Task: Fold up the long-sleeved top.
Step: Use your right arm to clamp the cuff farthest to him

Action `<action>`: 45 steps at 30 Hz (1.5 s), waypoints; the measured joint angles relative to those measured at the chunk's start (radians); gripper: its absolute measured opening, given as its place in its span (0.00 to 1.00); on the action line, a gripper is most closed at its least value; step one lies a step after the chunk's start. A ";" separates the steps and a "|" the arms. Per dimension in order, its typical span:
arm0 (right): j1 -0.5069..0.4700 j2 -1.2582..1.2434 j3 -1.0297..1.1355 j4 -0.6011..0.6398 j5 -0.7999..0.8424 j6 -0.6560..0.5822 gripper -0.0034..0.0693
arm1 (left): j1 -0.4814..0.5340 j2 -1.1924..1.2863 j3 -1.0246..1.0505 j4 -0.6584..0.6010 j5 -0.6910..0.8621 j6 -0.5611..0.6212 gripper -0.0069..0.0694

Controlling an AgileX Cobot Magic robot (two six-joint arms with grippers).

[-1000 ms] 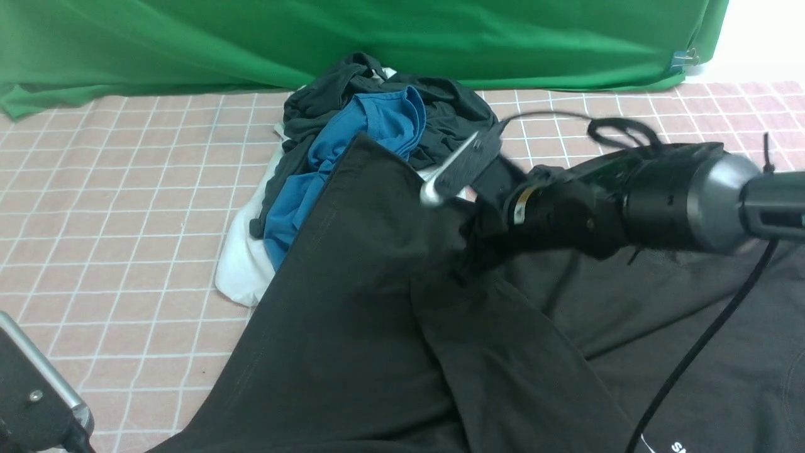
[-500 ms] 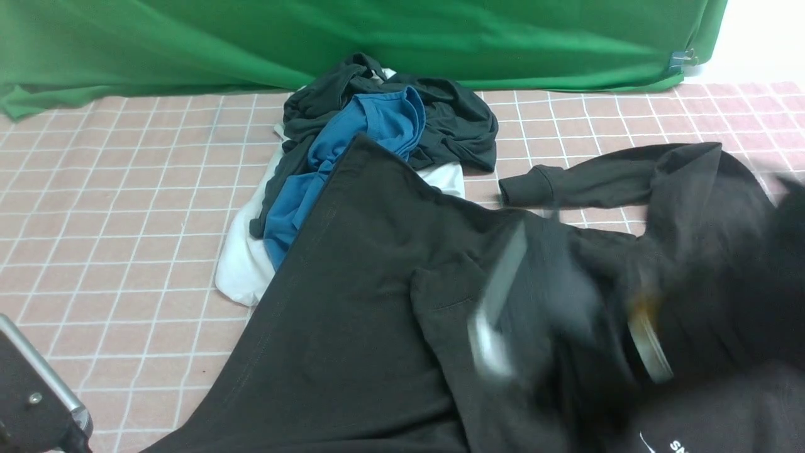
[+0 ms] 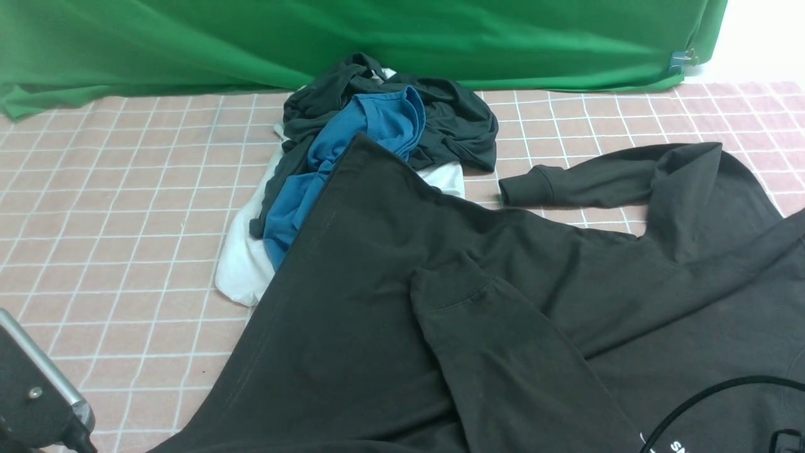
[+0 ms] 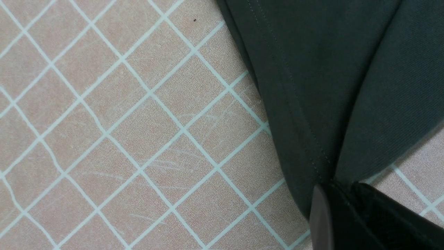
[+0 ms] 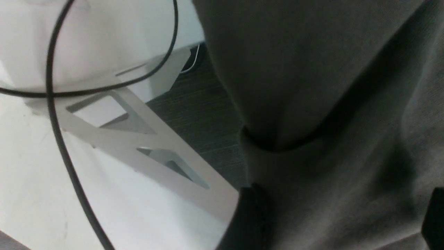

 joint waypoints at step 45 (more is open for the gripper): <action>0.000 0.061 -0.125 -0.036 0.219 0.194 0.91 | 0.000 0.000 0.000 0.053 0.116 -0.019 0.13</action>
